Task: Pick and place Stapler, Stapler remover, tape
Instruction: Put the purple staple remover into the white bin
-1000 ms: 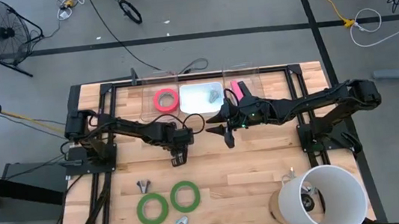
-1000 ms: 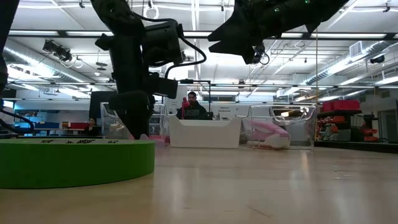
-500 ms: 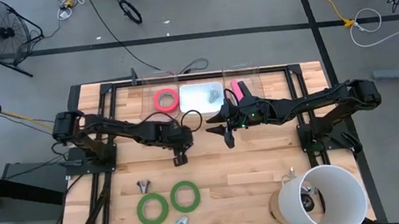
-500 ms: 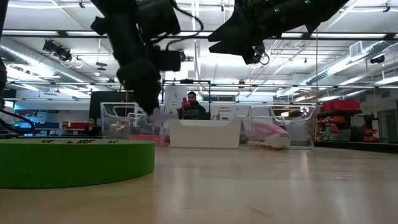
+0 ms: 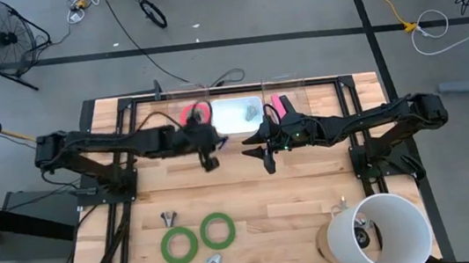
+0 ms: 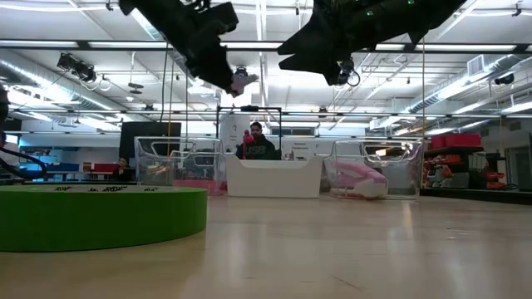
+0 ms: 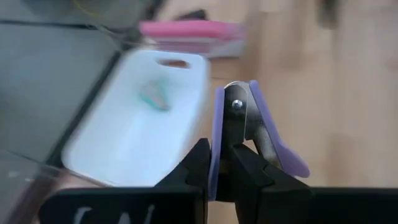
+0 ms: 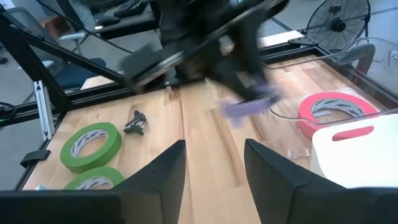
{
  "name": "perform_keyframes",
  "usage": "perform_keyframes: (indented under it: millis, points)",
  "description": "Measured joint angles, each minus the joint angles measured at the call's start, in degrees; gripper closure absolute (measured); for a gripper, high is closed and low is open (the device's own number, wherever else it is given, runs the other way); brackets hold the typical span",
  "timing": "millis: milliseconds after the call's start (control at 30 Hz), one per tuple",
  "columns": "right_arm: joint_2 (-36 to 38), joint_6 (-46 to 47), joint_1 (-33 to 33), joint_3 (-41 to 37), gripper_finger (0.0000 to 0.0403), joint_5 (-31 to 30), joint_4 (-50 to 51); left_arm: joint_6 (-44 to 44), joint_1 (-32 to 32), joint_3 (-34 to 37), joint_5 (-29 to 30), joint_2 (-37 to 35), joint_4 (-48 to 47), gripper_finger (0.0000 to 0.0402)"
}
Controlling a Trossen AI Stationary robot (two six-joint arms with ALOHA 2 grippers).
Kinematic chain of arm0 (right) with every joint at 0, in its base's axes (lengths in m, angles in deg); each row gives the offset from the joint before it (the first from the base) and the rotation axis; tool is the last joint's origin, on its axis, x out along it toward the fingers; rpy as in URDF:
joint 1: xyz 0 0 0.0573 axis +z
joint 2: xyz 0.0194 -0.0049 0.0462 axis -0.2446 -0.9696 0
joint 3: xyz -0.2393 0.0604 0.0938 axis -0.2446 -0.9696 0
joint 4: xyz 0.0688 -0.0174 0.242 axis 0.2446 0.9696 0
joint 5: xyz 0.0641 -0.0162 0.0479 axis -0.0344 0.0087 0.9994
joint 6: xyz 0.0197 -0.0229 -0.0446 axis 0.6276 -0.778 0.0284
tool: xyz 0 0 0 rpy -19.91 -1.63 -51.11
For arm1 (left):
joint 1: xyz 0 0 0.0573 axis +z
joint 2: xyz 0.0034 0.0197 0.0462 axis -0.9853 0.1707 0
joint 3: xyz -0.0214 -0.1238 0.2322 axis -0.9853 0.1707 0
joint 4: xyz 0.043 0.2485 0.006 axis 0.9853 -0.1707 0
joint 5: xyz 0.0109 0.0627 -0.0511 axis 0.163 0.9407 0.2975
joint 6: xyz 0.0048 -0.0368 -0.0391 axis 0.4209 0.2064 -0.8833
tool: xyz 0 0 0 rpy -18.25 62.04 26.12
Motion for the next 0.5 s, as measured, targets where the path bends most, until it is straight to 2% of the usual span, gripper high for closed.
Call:
perform_keyframes:
  millis: [167,500]
  points:
    - [0.0,-0.1,0.0,0.0,0.0239,0.0,0.0,3.8,7.2,0.0,-0.1,-0.6,4.2,0.0363]
    - [0.0,-1.0,-0.1,0.0,0.0239,-0.1,-0.2,1.3,20.9,0.0,-13.1,2.5,17.5,0.036]
